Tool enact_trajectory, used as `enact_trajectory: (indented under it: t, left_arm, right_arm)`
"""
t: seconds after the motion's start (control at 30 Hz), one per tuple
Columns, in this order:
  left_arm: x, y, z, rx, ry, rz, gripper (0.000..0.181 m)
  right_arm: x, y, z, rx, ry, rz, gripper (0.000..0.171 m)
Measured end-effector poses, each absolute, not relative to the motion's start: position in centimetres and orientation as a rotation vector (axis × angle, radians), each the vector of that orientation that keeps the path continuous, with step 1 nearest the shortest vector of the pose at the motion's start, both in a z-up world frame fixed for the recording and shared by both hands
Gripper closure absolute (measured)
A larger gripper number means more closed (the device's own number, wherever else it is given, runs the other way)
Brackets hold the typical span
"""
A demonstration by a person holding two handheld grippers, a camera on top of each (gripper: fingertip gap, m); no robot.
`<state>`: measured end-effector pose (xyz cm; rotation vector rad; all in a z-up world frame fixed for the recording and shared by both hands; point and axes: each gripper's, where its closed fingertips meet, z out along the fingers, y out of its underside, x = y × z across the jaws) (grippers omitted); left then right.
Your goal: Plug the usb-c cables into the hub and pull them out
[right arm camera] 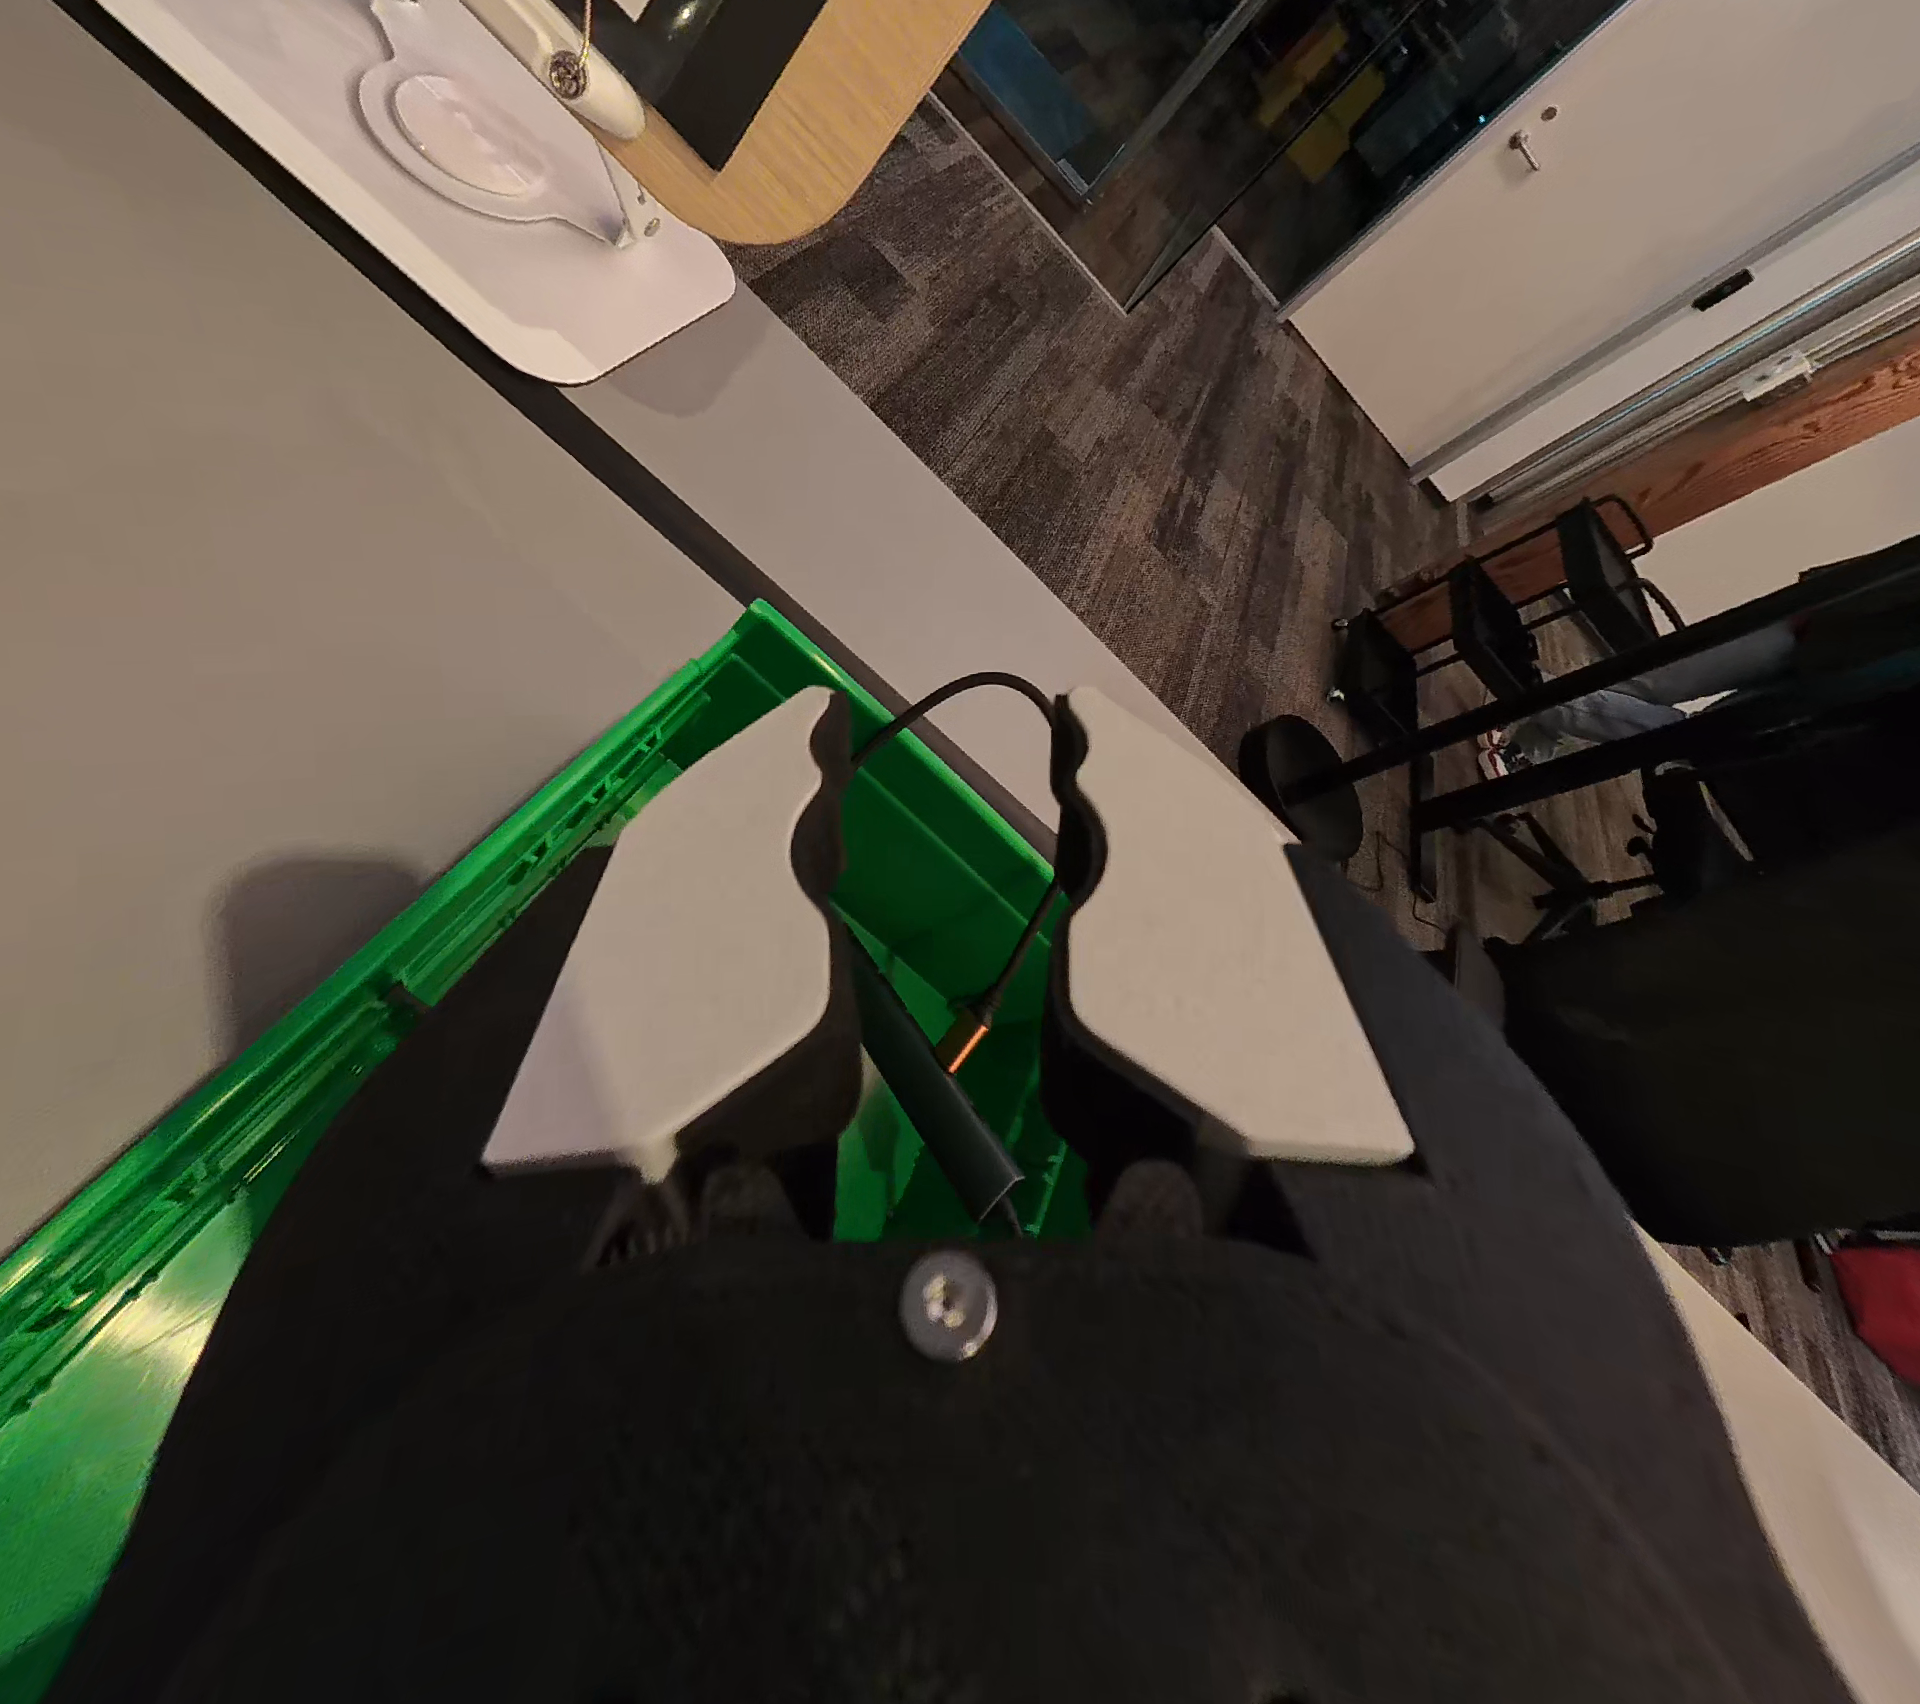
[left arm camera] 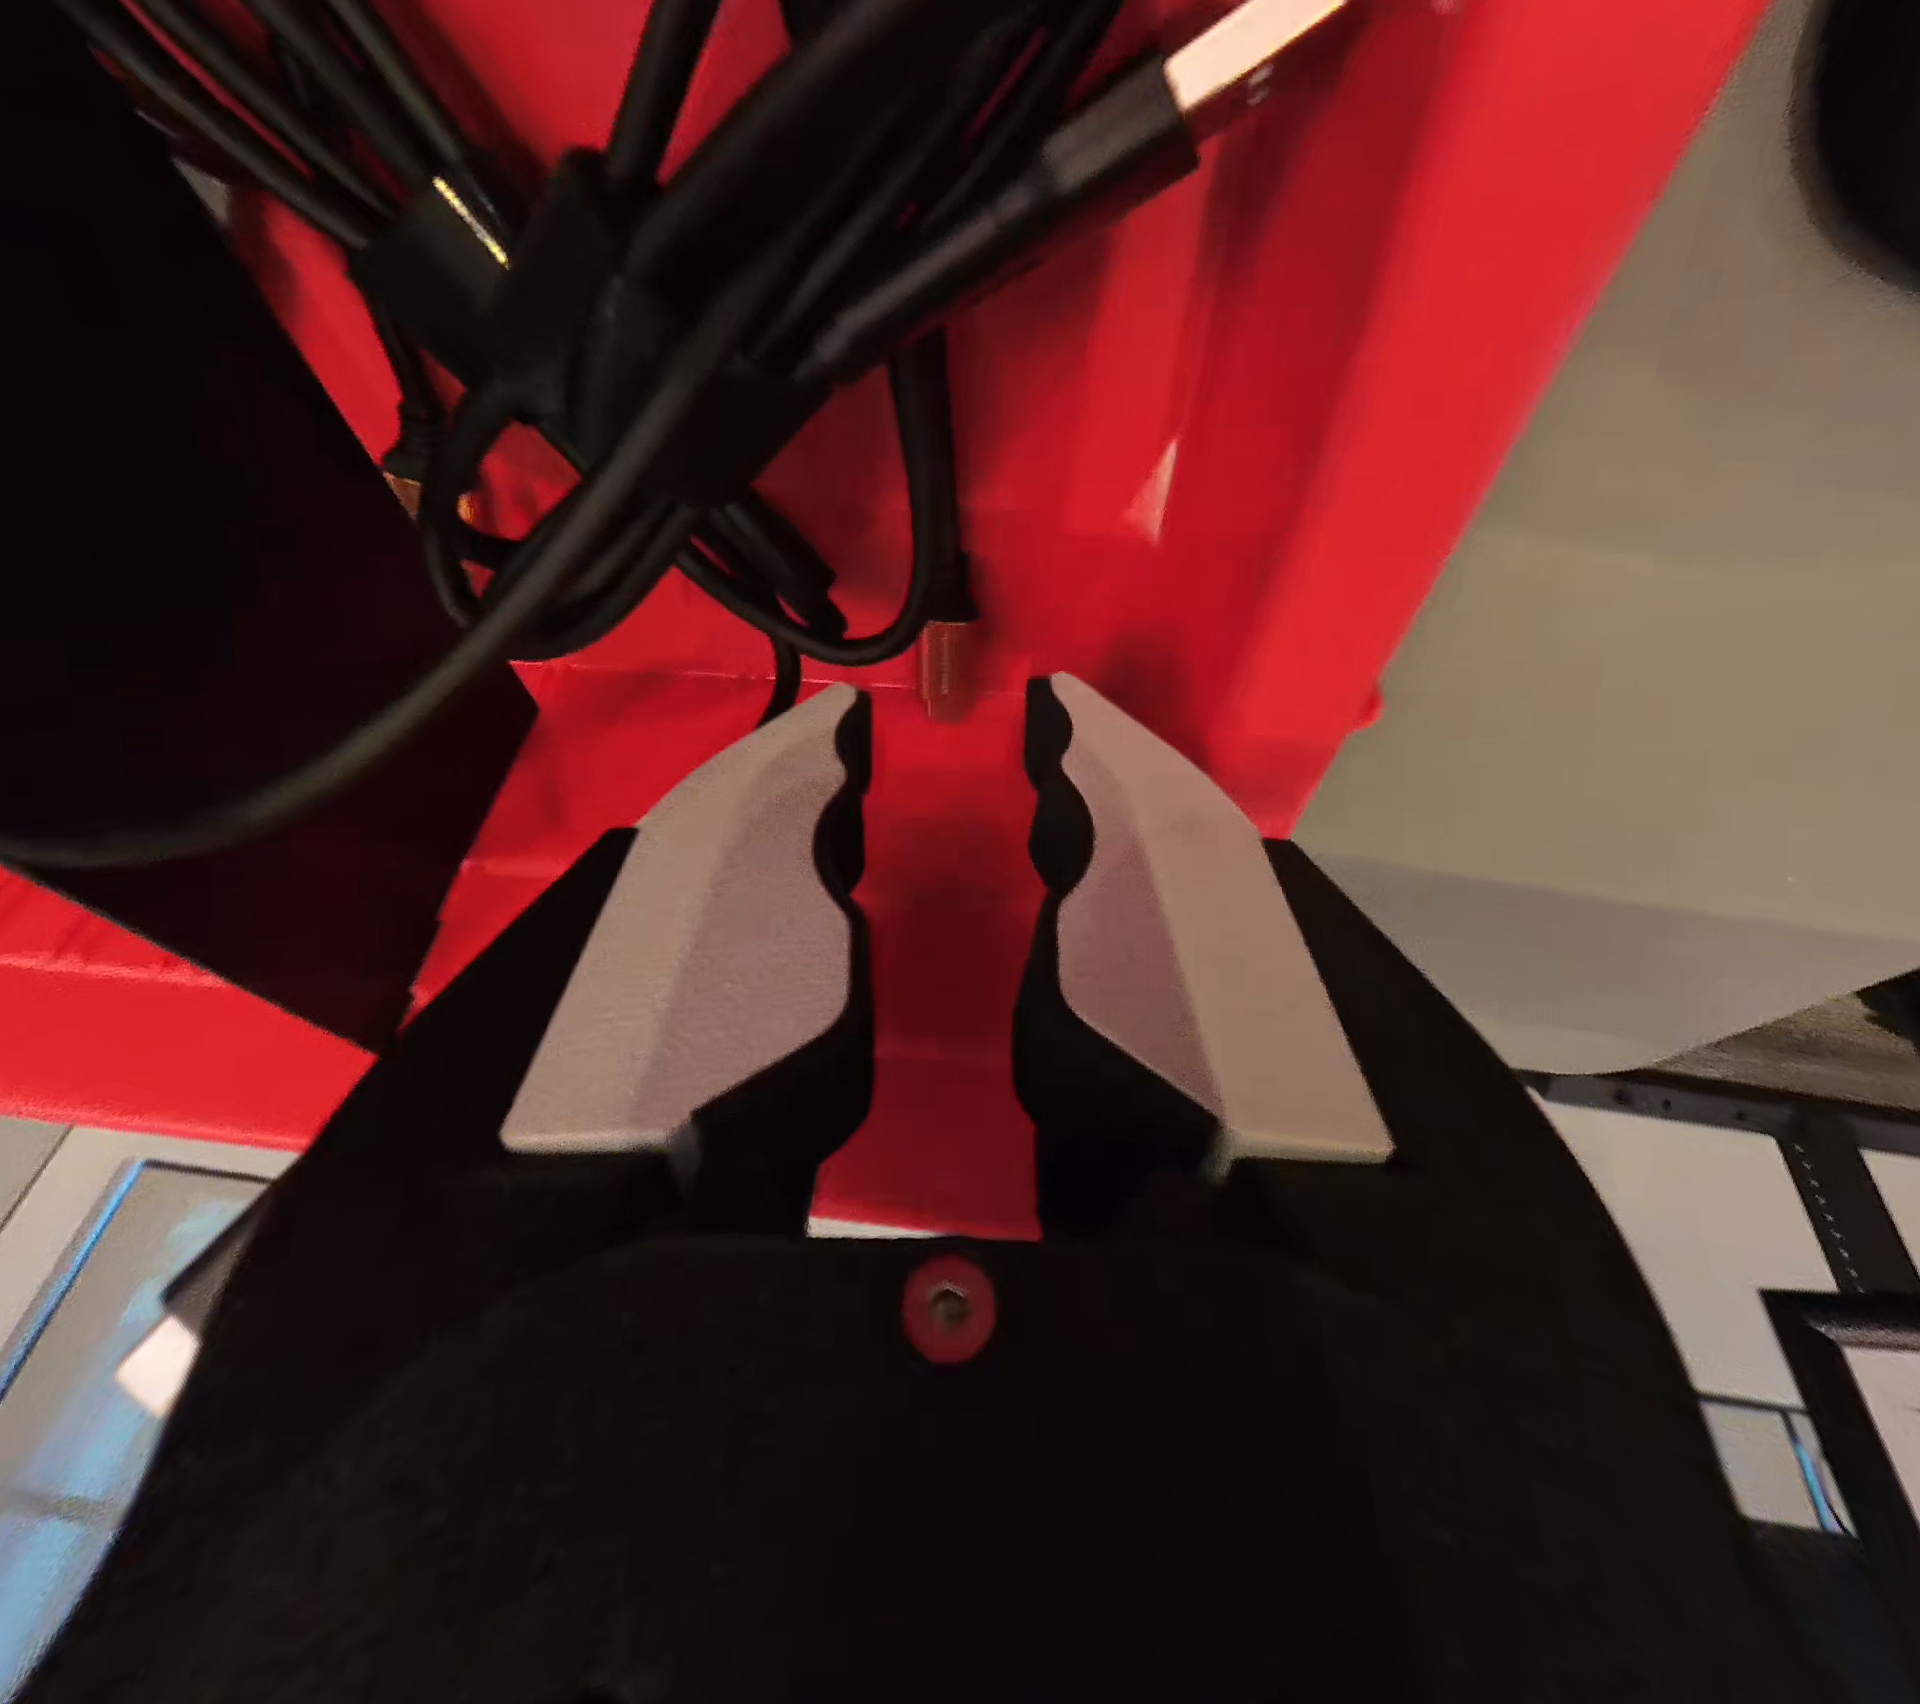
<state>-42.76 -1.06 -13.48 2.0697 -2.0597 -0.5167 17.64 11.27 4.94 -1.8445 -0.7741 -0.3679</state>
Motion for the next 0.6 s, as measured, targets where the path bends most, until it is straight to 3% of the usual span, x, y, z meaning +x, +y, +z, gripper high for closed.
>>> enact_trajectory:
  t: [0.6]
  left_arm:
    - [-43.4, -1.3, -15.0, 2.047, -2.007, -0.479, 0.163]
  right_arm:
    - [17.6, 11.3, 4.4, -1.863, -0.792, -0.363, 0.132]
